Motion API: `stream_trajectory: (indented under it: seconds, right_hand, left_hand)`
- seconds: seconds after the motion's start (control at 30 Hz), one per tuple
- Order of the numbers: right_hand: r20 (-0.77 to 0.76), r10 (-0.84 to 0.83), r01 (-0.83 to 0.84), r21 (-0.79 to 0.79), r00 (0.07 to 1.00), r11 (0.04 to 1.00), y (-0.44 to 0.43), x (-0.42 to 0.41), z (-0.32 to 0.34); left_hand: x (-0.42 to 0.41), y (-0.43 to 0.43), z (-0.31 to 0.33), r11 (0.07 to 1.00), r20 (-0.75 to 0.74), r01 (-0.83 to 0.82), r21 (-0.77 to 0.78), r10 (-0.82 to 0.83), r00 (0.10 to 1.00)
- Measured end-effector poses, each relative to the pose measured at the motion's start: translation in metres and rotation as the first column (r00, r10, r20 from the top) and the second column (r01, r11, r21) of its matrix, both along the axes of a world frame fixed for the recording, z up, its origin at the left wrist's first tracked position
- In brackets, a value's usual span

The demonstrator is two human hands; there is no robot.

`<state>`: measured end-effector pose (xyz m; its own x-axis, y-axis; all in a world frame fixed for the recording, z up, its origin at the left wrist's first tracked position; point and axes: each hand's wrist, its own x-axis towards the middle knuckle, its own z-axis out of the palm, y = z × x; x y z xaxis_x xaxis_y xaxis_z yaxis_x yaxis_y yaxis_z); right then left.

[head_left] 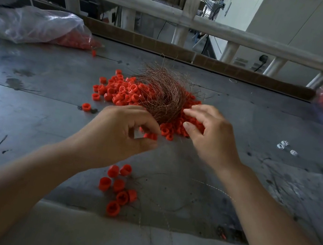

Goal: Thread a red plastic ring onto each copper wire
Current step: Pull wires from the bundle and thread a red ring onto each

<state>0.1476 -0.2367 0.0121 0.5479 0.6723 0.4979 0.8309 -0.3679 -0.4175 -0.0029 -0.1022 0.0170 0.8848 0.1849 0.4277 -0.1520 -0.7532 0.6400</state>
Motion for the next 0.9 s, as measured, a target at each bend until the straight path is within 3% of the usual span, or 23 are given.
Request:
stream_trajectory:
  seconds: [0.03, 0.1, 0.23, 0.33, 0.47, 0.63, 0.9]
  right_hand:
    - [0.011, 0.025, -0.025, -0.014, 1.0, 1.0, 0.0, 0.0, 0.0]
    - [0.06, 0.105, -0.102, -0.058, 0.993, 0.993, 0.001, -0.003, 0.001]
    - [0.087, 0.273, -0.252, -0.195, 0.958, 0.948, 0.006, -0.008, -0.002]
    - [0.055, 0.311, -0.292, -0.225, 0.949, 0.93, 0.007, -0.008, -0.005]
    - [0.056, 0.309, -0.299, -0.139, 0.95, 0.944, 0.005, -0.009, -0.004]
    - [0.127, 0.223, -0.236, 0.095, 0.966, 0.967, 0.006, -0.012, -0.003]
    - [-0.046, 0.279, -0.256, 0.283, 0.959, 0.924, 0.004, -0.015, 0.005]
  left_hand:
    - [0.002, -0.001, -0.001, 0.99, 0.059, -0.05, 0.133, 0.042, 0.997]
    - [0.004, -0.002, -0.003, 0.969, 0.115, -0.115, 0.22, 0.091, 0.989]
    - [0.007, -0.001, -0.003, 0.969, 0.094, -0.19, 0.159, 0.177, 0.98]
    - [0.008, 0.0, -0.006, 0.981, 0.053, -0.145, 0.13, 0.139, 0.989]
    - [0.01, 0.0, -0.008, 0.98, 0.075, -0.12, 0.158, 0.11, 0.991]
    - [0.009, 0.002, -0.008, 0.975, 0.031, -0.123, 0.184, 0.119, 0.992]
    - [0.016, 0.002, -0.012, 0.954, -0.084, -0.042, 0.297, 0.07, 0.994]
